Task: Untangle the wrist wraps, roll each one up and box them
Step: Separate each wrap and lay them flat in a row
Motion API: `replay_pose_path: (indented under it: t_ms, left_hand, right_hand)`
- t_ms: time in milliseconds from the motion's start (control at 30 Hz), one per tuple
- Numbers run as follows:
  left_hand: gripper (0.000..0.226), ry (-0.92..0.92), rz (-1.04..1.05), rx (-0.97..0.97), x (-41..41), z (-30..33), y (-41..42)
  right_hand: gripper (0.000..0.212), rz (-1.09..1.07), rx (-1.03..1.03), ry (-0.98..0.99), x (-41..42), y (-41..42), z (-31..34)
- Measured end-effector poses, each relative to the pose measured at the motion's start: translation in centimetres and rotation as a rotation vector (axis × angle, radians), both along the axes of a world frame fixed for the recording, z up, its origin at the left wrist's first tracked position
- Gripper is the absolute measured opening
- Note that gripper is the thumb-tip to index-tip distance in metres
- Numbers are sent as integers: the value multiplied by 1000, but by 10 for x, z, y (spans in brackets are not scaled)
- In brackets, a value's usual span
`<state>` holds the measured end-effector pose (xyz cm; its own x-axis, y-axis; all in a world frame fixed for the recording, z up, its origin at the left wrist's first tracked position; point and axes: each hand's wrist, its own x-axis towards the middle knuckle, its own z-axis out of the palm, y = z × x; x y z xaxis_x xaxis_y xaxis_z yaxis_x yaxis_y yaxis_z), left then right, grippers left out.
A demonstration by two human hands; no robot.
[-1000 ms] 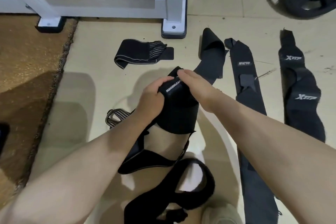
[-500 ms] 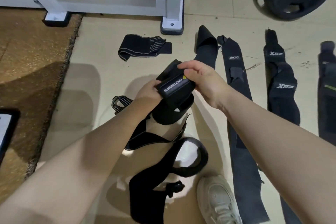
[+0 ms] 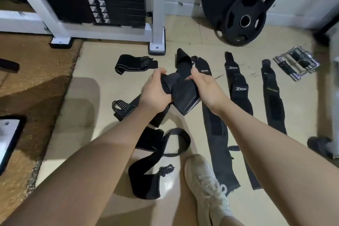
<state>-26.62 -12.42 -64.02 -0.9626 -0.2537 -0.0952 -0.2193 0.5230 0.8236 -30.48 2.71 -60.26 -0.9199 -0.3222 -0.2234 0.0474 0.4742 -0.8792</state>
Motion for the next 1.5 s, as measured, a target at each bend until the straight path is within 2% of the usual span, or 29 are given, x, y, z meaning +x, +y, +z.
replay_pose_path:
  t_ms: [67, 167, 267, 333, 400, 433, 500, 600, 667, 733, 767, 933, 1033, 1067, 1133, 1167, 1200, 1267, 1333, 1367, 1433, 1500]
  left_hand:
    - [74, 100, -3, -4, 13, 17, 5]
    - [89, 160, -80, 96, 36, 40, 8]
    - [97, 196, -139, 171, 52, 65, 12]
    - [104, 218, -119, 197, 58, 78, 16]
    - [107, 201, -101, 196, 62, 82, 19]
    - [107, 189, -95, 183, 65, 84, 21]
    - [105, 156, -90, 123, 67, 85, 25]
    - [104, 85, -102, 41, 68, 85, 34]
    - [103, 34, -27, 112, 67, 83, 33]
    - [100, -19, 91, 192, 67, 80, 26]
    - [99, -53, 119, 203, 68, 77, 22]
    - [89, -337, 50, 325, 76, 70, 19]
    - [57, -627, -36, 593, 83, 62, 9]
    - [45, -709, -61, 593, 88, 58, 6]
    - [30, -816, -71, 285, 96, 47, 0]
    - [25, -780, -31, 128, 98, 40, -1]
    - [22, -676, 19, 107, 99, 36, 2]
    - [24, -432, 80, 372, 96, 39, 14]
    - [36, -328, -25, 627, 91, 52, 33]
    - [38, -315, -108, 640, 90, 55, 45]
    - [46, -301, -234, 482, 89, 52, 65]
    - [73, -239, -287, 248, 86, 42, 75]
  right_hand:
    - [39, 39, 29, 37, 15, 11, 12]
    - [32, 118, 92, -6, 32, 26, 30]
    - [31, 162, 20, -74, 46, 28, 45]
    - [33, 160, -17, -49, 51, 25, 51]
    - [21, 178, -27, -7, 55, 29, 51]
    - [17, 197, -16, 19, 55, 34, 51]
    - [22, 281, 74, 101, 53, 47, 53]
    - [19, 384, 390, 389, 48, 61, 55]
    - [12, 435, 434, 479, 45, 67, 57]
    - [33, 389, 309, 410, 44, 77, 58]
    - [36, 334, 220, 341, 44, 82, 60]
    - [25, 139, -354, -13, 49, 75, 81]
    - [15, 17, -587, -233, 53, 68, 87]
    - [13, -38, -664, -293, 53, 67, 87]
    - [12, -157, -786, -407, 52, 64, 90]
    - [12, -196, -807, -445, 52, 63, 90]
    - [13, -212, -810, -472, 51, 62, 90]
    - [14, -225, -818, -536, 51, 59, 84]
    - [14, -241, -831, -579, 53, 57, 76]
    - [15, -242, -847, -601, 54, 57, 73]
    - [22, -241, -889, -653, 54, 59, 70]
    - [24, -213, -908, -696, 53, 62, 67]
